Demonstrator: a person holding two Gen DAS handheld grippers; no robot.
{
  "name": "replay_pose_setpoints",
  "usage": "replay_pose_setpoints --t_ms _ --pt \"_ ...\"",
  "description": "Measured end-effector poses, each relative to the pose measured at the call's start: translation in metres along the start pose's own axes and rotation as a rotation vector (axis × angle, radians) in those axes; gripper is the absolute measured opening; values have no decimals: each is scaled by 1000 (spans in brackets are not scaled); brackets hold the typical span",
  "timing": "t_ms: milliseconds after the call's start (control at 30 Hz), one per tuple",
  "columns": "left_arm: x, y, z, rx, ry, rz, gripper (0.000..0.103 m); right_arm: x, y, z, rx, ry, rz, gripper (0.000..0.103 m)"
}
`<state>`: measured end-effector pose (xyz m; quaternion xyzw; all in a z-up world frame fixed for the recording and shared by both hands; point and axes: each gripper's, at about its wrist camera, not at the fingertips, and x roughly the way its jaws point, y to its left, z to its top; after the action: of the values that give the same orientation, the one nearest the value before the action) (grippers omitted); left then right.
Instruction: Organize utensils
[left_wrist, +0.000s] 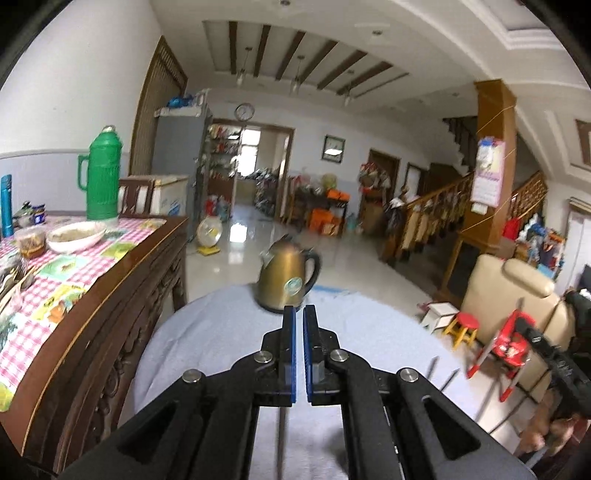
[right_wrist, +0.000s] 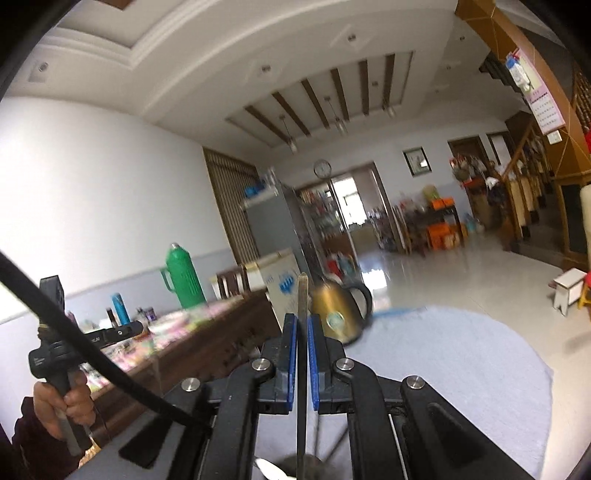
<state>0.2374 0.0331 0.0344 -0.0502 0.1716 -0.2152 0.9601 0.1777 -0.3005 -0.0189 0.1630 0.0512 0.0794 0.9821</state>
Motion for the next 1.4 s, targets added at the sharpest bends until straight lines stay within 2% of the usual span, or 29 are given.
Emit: replay_pose_setpoints --t_ms 200,267,333,433,500,533,567,600,667,767,800,833,867,900,967,1067,1200,1300,1400 --pt "-20 -29 14 57 -60 -80 3 25 19 -2 14 -24 6 6" --pt "-17 -36 13 83 -67 -74 3 30 21 -5 24 -15 8 6" --pt "-5 -33 9 77 -32 -60 3 29 21 -7 32 -10 9 6" --pt "17 -13 -5 39 83 -31 3 24 16 -10 24 8 -3 6" --pt "25 2 -25 52 171 -40 4 22 9 -12 25 25 -22 6" --pt "31 12 -42 64 252 -54 6 20 4 -12 32 32 -30 6" --pt "36 25 -63 55 330 -43 14 19 0 -13 41 36 -35 6" --pt "41 39 -88 32 405 -24 31 19 -5 -13 52 42 -38 6" --pt "50 62 -133 -14 501 2 47 18 -14 -15 71 48 -50 6" --pt "69 85 -216 -174 652 23 45 22 -24 -19 102 61 -56 6" --pt "73 83 -240 -194 668 14 45 24 -25 -20 112 68 -61 6" --pt "76 77 -262 -171 671 43 42 27 -27 -22 123 79 -62 6" --pt "70 70 -268 -121 568 76 39 28 -27 -22 132 86 -60 6" --pt "75 65 -275 -117 585 63 33 28 -28 -23 136 90 -57 6" --pt "83 62 -271 -154 568 8 19 29 -25 -22 120 101 -57 6" --pt "91 57 -250 -95 512 1 19 27 -20 -19 108 95 -33 6" --pt "102 57 -226 -92 453 -17 19 25 -12 -20 118 65 -4 6" --pt "110 51 -212 -66 425 -24 19 29 -4 -21 106 40 -15 6" --pt "111 35 -201 -54 405 -46 20 29 7 -16 55 -43 -55 6"
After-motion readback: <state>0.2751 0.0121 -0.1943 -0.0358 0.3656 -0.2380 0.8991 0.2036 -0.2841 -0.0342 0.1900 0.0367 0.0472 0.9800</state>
